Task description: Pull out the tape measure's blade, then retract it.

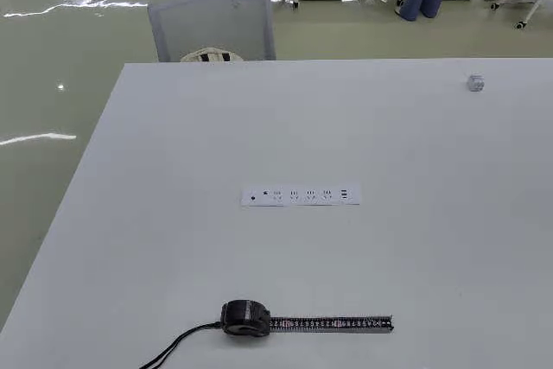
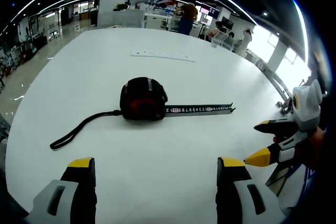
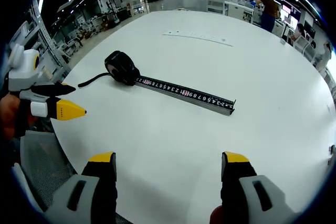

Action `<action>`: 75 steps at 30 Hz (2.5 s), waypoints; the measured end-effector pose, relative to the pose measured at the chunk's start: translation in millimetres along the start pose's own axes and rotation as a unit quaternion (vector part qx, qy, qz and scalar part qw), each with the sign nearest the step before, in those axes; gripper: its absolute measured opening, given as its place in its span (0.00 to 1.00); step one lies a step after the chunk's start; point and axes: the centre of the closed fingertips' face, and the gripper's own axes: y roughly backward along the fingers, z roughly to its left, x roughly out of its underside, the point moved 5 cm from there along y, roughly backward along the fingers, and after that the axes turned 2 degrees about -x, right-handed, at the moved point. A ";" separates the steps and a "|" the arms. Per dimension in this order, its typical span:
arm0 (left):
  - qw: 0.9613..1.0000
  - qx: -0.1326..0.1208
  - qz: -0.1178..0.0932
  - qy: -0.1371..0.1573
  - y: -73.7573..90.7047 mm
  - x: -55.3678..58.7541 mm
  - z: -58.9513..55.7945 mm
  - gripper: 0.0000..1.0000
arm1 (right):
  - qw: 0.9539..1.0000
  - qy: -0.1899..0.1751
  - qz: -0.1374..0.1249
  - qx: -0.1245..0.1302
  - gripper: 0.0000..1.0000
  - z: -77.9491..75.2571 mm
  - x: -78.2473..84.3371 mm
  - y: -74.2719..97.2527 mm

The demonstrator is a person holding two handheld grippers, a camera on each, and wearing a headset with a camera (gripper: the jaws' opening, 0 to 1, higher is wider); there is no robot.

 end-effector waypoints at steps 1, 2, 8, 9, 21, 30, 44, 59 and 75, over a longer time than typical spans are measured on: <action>1.000 0.000 0.000 0.000 -0.3 -0.5 0.1 0.93 | 1.000 0.000 0.000 0.000 0.84 0.1 -0.5 0.1; 1.000 -0.001 -0.001 0.001 -1.5 -1.3 0.6 0.92 | 1.000 0.001 0.001 0.000 0.84 -0.3 -1.6 -0.4; 1.000 -0.001 -0.003 0.001 -6.4 -8.4 1.5 0.92 | 1.000 0.004 0.001 0.001 0.83 -4.5 -5.5 -4.5; 1.000 -0.001 -0.005 0.004 -7.4 -10.7 2.1 0.92 | 1.000 0.005 0.001 0.001 0.83 -5.2 -6.2 -5.6; 1.000 -0.004 -0.011 0.004 -20.1 -26.0 4.9 0.89 | 0.999 0.030 0.011 -0.001 0.81 -14.8 -13.4 -17.5; 1.000 -0.004 -0.015 0.003 -30.7 -37.8 4.5 0.87 | 0.999 0.051 0.016 -0.005 0.76 -26.9 -21.1 -25.2; 1.000 0.002 -0.016 0.004 -47.1 -56.6 -1.1 0.82 | 0.994 0.101 0.027 -0.011 0.67 -53.0 -36.1 -28.9; 1.000 -0.005 -0.018 0.012 -65.6 -76.6 1.0 0.78 | 0.985 0.166 0.046 -0.008 0.57 -82.5 -49.3 -35.8; 1.000 -0.018 -0.010 0.014 -82.0 -83.6 4.6 0.75 | 0.965 0.246 0.079 -0.040 0.53 -109.1 -56.7 -46.2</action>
